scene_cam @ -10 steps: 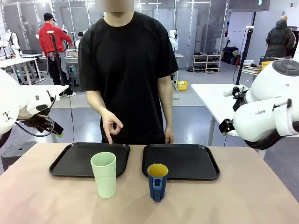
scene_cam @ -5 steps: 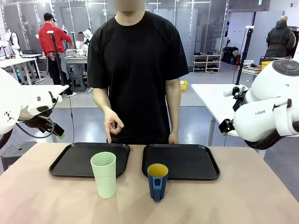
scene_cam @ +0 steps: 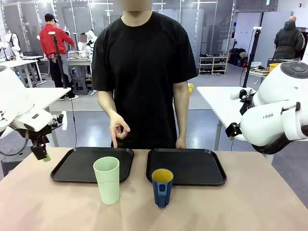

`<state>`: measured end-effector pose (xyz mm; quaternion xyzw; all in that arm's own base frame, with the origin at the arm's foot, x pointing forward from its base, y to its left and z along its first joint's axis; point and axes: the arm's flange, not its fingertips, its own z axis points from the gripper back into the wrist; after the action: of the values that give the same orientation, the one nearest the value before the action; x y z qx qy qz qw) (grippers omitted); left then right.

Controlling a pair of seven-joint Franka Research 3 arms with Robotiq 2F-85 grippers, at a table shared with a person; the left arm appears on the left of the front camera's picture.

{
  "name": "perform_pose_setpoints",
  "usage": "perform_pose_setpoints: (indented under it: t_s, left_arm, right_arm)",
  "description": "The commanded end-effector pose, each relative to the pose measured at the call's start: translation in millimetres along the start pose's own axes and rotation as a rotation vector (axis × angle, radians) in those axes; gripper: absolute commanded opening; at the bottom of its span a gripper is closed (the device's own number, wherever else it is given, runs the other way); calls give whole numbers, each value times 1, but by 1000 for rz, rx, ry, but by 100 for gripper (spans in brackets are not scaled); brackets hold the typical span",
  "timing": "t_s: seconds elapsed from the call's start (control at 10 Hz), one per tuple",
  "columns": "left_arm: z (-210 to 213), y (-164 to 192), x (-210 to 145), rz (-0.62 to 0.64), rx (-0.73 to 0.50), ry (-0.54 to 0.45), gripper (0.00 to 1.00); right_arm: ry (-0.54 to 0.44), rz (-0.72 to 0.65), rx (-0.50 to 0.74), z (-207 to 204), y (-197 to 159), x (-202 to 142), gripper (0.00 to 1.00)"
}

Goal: Sort and store the cups by type.
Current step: Pick up the Reusable plastic cup.

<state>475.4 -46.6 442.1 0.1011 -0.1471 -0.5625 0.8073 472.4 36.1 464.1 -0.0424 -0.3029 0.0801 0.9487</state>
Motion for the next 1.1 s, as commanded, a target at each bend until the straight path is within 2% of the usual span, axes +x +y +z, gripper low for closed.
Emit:
perform_pose_setpoints:
  t_s: [0.0,0.1,0.6,0.7,0.8,1.0]
  left_arm:
    - [2,-5,-15,-190,47,25,100]
    - [0,0,0,0,0,0,100]
    - [0,-3,-3,-24,1,10,100]
    - [-5,-3,-4,-116,-34,-92,100]
    - [-7,-6,-11,-182,-32,-147,100]
    - [-21,-17,-29,-274,-139,-319,100]
  right_arm:
    - [0,8,-4,-1,0,1,100]
    - [0,8,-4,-1,0,1,100]
    - [0,8,-4,-1,0,1,100]
    - [0,8,-4,-1,0,1,100]
    - [0,8,-4,-1,0,1,100]
    - [0,8,-4,-1,0,1,100]
